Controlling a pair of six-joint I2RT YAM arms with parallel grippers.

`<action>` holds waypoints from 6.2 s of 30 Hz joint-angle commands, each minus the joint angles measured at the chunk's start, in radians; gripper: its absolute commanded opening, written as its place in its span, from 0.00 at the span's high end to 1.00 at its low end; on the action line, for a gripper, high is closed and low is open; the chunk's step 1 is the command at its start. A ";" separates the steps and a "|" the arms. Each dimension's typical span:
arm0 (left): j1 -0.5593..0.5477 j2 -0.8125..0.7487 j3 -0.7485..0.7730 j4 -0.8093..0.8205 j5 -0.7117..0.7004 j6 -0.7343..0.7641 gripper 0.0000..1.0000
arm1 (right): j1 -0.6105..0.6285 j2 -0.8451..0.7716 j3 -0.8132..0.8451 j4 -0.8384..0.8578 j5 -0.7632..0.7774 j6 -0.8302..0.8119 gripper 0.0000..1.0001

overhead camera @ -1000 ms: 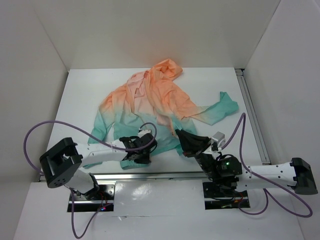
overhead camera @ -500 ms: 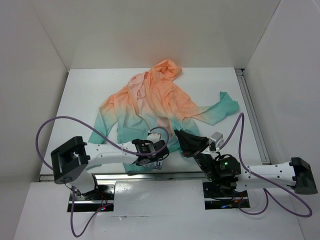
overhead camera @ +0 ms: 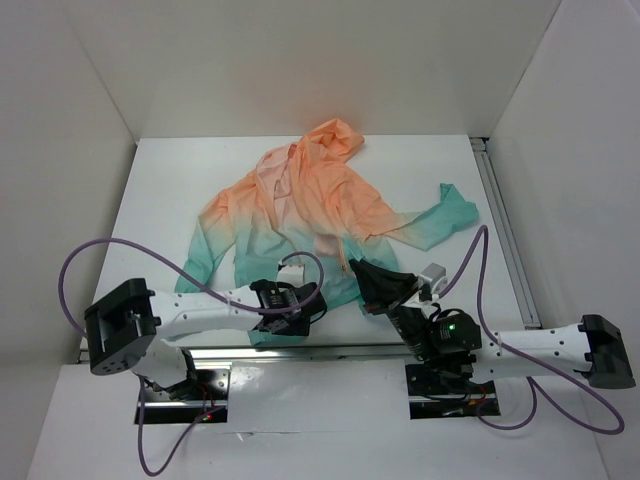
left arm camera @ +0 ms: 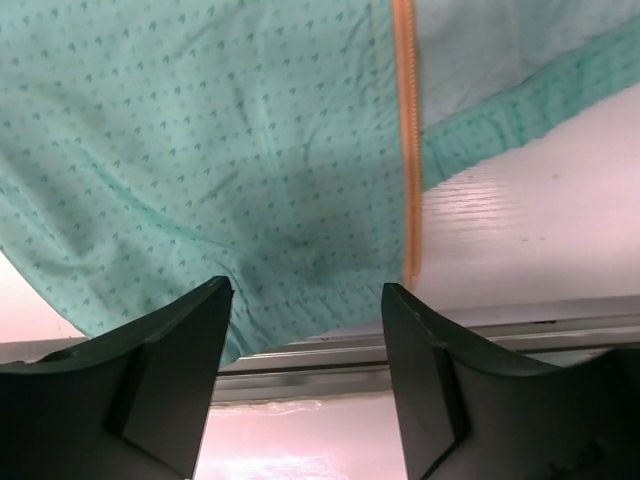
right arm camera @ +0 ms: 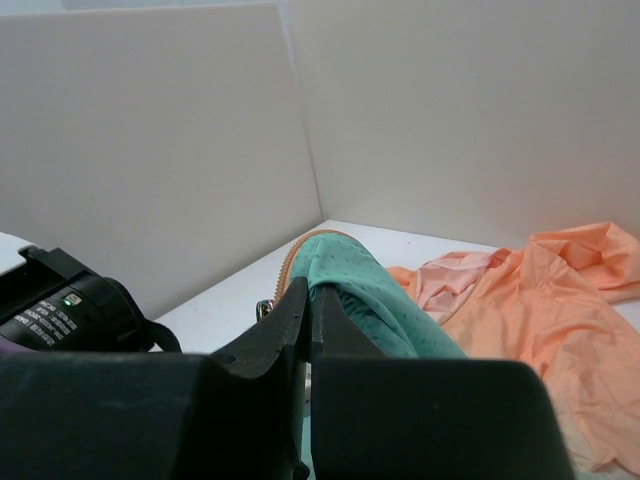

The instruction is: Zip up the jacket

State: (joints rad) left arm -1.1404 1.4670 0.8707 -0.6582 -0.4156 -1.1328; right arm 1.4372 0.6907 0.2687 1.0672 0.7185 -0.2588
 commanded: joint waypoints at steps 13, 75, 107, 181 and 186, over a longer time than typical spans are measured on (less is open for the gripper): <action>-0.001 0.081 0.025 -0.046 0.073 -0.097 0.30 | -0.003 -0.020 0.010 -0.001 0.001 0.010 1.00; 0.056 0.108 0.034 0.020 0.153 -0.079 0.43 | -0.003 -0.031 0.001 -0.019 0.010 0.020 1.00; 0.005 0.312 0.174 -0.064 0.103 -0.197 0.32 | -0.003 -0.120 -0.008 -0.047 0.010 0.020 1.00; -0.081 -0.959 -0.490 1.376 0.216 0.982 1.00 | -0.003 0.119 0.104 0.051 -0.183 0.116 1.00; -0.081 -0.950 -0.458 1.376 0.235 0.992 1.00 | -0.043 0.138 0.124 0.051 -0.232 0.162 1.00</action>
State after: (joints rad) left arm -1.2201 0.5213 0.3576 0.6228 -0.2256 -0.1764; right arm 1.4155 0.8307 0.3313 1.0294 0.5385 -0.1295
